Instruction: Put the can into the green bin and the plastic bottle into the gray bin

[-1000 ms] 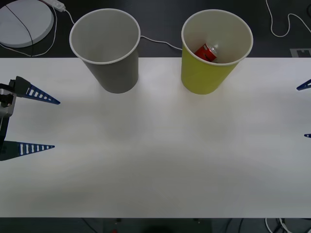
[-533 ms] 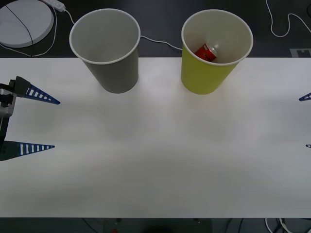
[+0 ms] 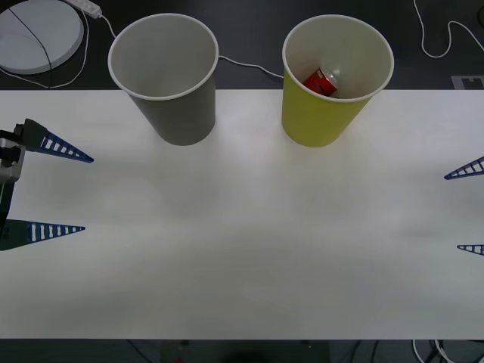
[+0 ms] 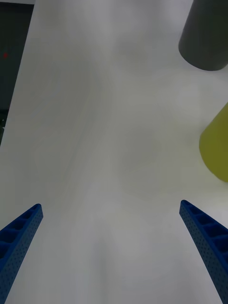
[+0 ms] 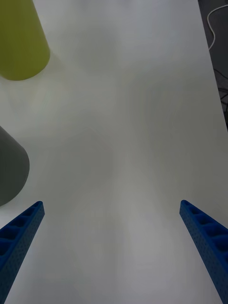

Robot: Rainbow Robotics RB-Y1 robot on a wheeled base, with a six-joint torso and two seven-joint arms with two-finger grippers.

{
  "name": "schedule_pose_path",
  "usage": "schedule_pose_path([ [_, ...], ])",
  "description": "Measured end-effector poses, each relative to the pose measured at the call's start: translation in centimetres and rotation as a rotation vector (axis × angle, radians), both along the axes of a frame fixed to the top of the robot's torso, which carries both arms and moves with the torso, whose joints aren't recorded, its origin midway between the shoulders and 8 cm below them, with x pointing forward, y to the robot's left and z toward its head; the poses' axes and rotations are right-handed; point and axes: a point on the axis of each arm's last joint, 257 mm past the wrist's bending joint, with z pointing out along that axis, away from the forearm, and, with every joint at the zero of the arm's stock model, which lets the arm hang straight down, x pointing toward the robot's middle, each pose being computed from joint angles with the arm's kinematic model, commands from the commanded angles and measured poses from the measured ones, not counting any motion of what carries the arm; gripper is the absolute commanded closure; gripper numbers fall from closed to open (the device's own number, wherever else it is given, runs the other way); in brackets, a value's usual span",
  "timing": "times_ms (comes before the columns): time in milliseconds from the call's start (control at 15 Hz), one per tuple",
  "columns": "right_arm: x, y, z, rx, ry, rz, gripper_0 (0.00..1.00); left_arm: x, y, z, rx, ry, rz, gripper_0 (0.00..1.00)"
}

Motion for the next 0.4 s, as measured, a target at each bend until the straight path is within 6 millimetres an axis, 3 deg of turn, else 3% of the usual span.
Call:
schedule_pose_path([
  [400,0.15,0.20,-0.18,-0.018,-0.008,0.004,0.00,0.00,0.00,0.00,0.000,0.000,0.000,0.00],
])
